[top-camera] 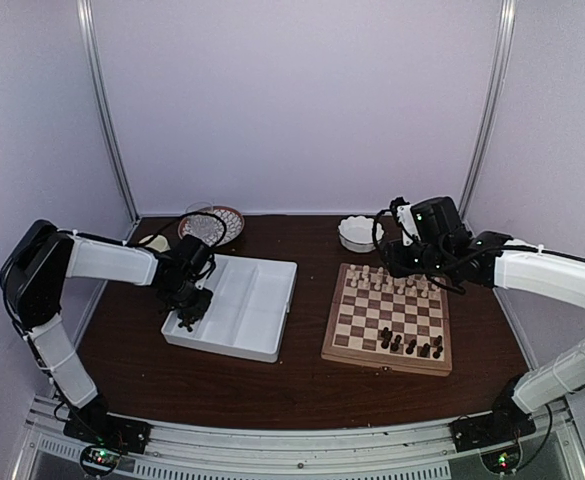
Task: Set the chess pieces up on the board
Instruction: Pick up the bishop from the storage box.
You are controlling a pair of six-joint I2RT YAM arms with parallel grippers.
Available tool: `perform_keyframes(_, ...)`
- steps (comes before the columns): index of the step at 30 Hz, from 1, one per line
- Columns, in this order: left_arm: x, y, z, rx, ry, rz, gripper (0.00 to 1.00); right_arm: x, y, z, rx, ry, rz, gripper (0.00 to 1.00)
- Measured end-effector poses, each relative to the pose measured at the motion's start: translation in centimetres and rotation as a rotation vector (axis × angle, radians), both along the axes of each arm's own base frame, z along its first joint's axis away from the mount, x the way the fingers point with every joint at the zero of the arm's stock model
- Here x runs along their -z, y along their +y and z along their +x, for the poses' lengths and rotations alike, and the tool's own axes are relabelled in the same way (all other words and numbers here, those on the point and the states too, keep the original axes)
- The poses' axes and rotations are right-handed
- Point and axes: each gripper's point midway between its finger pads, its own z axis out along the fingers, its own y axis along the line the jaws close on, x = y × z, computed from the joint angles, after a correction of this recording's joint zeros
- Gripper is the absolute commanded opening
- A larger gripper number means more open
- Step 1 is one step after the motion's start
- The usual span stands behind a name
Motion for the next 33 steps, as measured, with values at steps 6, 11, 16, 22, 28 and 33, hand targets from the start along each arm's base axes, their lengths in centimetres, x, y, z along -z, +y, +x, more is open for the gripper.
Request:
perform_keyframes(6,0.1,-0.3,0.8,-0.002,0.003,-0.004,0.25,0.1,0.0,0.0,0.000,0.000,0.003,0.42)
perform_keyframes(11,0.1,-0.7,1.0,0.007,0.014,-0.013,0.17,0.0,0.1,0.1,0.000,-0.004,0.006,0.42)
perform_keyframes(16,-0.3,-0.4,0.0,0.013,0.013,-0.029,0.13,0.0,0.1,0.1,0.001,-0.005,0.007,0.42)
perform_keyframes(22,-3.3,-0.2,-0.9,0.022,-0.062,-0.094,0.15,0.0,0.1,0.1,0.000,-0.005,0.007,0.42)
perform_keyframes(28,-6.7,-0.8,-2.1,0.047,-0.173,-0.233,0.11,0.2,0.6,-0.5,-0.030,-0.006,0.025,0.42)
perform_keyframes(33,-10.3,-3.7,-4.0,0.167,-0.263,-0.484,0.09,-0.5,2.2,-2.5,-0.139,-0.030,0.080,0.47)
